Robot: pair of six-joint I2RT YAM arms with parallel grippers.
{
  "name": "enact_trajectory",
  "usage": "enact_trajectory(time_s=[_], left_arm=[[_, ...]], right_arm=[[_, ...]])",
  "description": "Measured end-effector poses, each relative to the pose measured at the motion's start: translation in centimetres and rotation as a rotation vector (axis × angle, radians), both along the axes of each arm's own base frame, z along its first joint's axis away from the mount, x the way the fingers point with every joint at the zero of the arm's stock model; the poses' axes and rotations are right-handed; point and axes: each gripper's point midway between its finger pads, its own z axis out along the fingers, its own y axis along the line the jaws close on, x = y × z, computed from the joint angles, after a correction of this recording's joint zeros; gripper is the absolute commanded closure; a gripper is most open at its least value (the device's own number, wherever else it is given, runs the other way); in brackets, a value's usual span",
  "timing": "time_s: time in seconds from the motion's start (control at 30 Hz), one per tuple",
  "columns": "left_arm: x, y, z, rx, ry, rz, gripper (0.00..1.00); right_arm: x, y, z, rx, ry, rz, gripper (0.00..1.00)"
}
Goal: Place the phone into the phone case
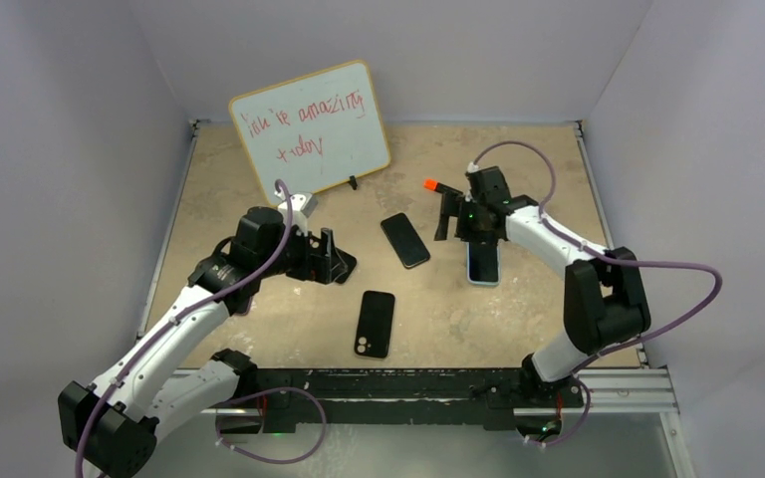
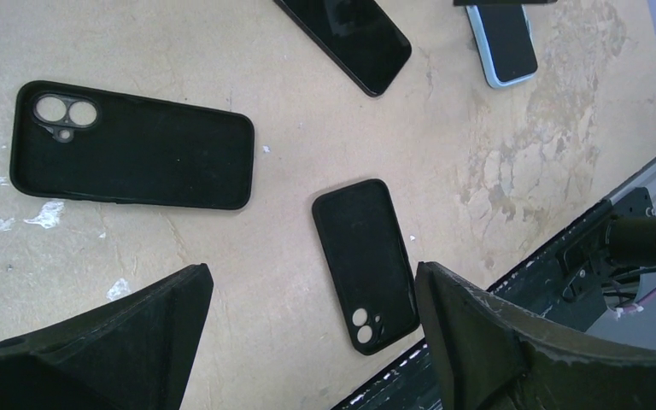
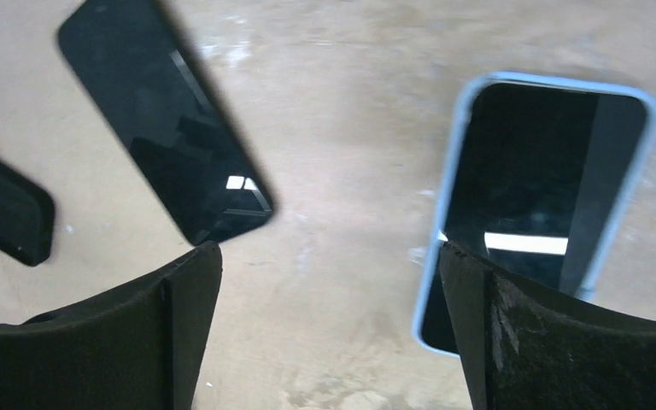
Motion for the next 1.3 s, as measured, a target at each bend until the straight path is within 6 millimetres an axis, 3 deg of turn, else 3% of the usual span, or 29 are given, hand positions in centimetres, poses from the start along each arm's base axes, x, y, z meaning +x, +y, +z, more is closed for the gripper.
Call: enact_trajectory(time_s=[0.3,0.47,0.67,1.07,1.3], left_arm=[[0.3,0.5,1.0,-0.004,-0.051,0.028,0.08],[0.4,0.4,1.2,-0.008,-0.059,0.029,0.08],[0.4,0.5,1.0,-0.007,-0.061,0.031,0.08],[0.3,0.5,0.7,-0.003,-0.054,0.031,0.08],[0.3,0.5,0.7,-0.003,-0.054,0.031,0.08]], right_arm=[[0.7,7.8,1.4,0.0,-0.161,0.157,0.01],[2.8,10.2,0.5,-0.036,-0.197,0.183,0.01],[4.0,11.7,-1.5,-0.101,-0.19,0.216,0.01],[4.3,12.4,-4.2,-0.201,-0.179,0.275,0.01],[3.7,13.1,-4.4,-0.214,-0.18,0.312,0.05]])
